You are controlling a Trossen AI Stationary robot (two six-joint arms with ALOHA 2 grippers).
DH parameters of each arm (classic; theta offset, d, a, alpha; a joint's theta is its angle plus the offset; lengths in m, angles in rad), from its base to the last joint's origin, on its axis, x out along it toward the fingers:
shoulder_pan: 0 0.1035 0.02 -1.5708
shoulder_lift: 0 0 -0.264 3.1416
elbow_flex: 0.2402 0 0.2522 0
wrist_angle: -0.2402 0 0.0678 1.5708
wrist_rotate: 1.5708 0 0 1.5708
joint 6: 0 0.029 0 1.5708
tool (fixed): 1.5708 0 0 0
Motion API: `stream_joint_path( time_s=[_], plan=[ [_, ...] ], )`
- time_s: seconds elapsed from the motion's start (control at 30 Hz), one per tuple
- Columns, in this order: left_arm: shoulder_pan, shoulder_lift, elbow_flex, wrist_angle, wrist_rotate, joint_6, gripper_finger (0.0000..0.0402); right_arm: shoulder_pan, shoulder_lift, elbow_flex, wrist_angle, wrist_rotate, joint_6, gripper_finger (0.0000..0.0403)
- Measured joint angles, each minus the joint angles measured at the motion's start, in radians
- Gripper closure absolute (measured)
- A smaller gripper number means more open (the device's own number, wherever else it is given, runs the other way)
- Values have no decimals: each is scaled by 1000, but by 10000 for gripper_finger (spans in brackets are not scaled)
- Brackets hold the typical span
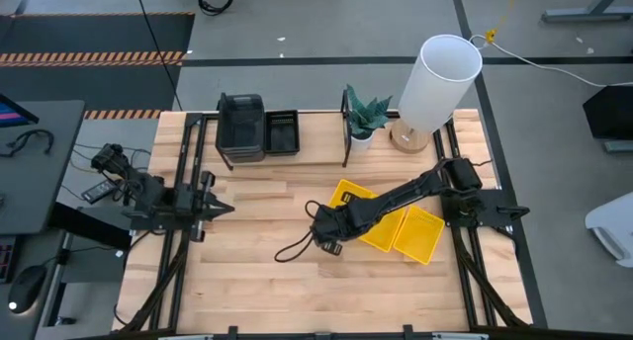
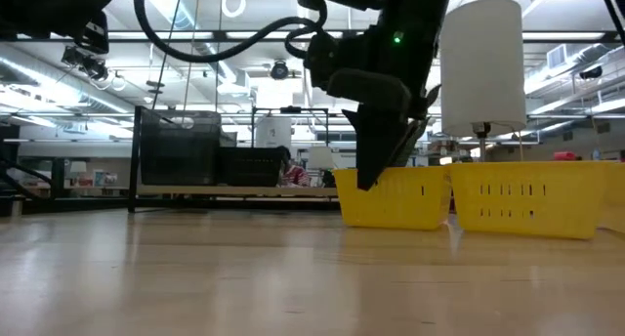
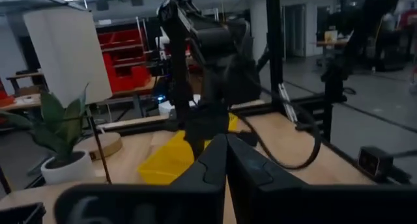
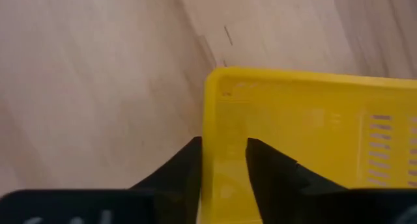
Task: Stack baskets on shelf by color
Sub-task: Stack the left yellow basket on top of the middle yellow basket
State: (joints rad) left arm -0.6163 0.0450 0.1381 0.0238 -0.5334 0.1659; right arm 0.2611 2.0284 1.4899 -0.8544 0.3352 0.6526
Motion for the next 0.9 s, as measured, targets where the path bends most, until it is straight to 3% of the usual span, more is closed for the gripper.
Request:
stream_joint_path(
  time_s=[0.27,0.53,0.67,0.9],
  plan=[
    [0,0,0,8,-3,-23,364,-25,-1,0,-5,-67,-30,388],
    [0,0,0,9,-117,-22,382,-17,-1,42,-122,-62,-44,388],
    [0,0,0,9,-204,-22,389,10,-1,133,-259,-14,-20,392],
    [0,0,0,9,-243,-23,381,73,-2,316,-406,63,17,388]
  ],
)
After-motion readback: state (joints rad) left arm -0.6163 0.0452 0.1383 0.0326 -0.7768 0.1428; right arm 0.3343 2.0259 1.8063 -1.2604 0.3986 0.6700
